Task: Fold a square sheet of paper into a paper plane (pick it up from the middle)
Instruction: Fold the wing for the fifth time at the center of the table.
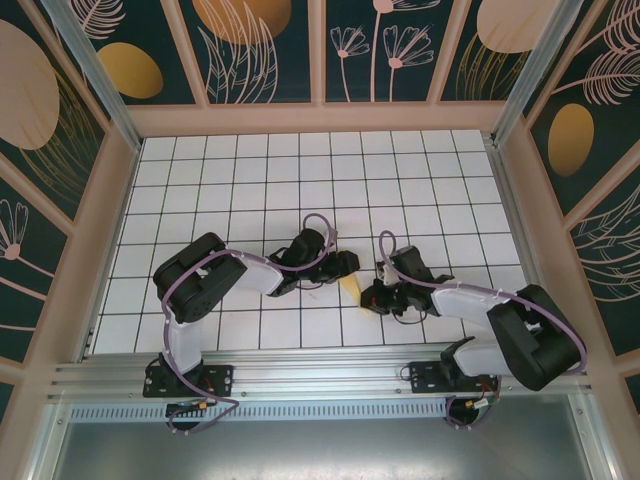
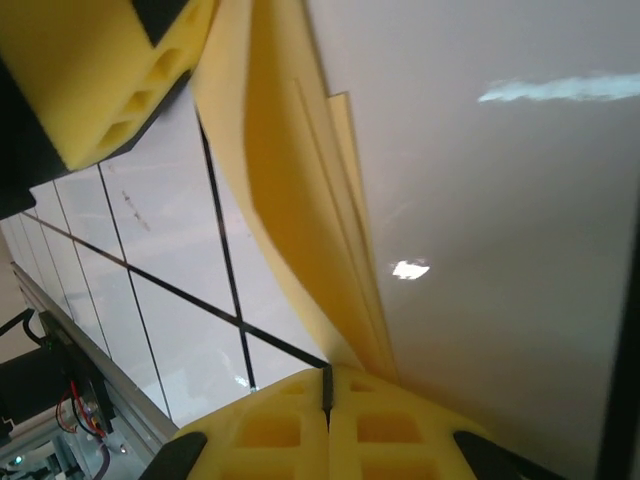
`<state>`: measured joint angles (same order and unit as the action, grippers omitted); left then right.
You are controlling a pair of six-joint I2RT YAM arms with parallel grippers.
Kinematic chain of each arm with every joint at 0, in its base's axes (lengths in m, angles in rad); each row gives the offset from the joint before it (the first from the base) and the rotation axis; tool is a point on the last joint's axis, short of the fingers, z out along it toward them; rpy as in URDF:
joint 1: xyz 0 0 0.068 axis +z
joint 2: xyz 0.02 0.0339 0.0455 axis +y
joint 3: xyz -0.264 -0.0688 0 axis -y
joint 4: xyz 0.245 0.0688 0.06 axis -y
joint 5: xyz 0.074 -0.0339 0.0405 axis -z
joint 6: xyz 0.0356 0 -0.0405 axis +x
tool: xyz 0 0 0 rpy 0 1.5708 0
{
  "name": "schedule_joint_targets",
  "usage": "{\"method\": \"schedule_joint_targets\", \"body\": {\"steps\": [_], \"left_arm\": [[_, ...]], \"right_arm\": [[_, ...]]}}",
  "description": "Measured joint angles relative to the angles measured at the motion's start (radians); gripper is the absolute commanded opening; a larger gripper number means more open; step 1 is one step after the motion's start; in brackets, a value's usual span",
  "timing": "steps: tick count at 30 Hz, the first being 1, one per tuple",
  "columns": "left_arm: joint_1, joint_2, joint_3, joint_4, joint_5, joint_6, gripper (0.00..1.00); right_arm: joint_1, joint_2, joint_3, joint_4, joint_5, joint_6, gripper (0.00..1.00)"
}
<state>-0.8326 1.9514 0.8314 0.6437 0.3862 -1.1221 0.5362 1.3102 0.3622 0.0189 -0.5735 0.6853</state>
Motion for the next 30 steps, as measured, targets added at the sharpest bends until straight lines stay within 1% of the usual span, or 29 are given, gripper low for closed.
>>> {"method": "schedule_joint_targets", "body": {"steps": [7,13,21,30], "left_arm": [[0.0,0.0,0.006,-0.01,0.003,0.008,0.48],[-0.003,0.002,0.009,-0.016,0.015,0.008,0.48],[-0.005,0.004,0.013,-0.02,0.021,0.008,0.48],[-0.005,0.008,0.017,-0.019,0.027,0.008,0.48]], "right_arm": [[-0.021,-0.005,-0.028,0.033,-0.002,0.0,0.07],[-0.026,-0.043,-0.064,0.053,-0.003,0.002,0.08],[-0.034,-0.11,-0.085,-0.011,0.0,0.004,0.11],[-0.034,-0.145,-0.093,-0.054,0.021,0.004,0.1]]}}
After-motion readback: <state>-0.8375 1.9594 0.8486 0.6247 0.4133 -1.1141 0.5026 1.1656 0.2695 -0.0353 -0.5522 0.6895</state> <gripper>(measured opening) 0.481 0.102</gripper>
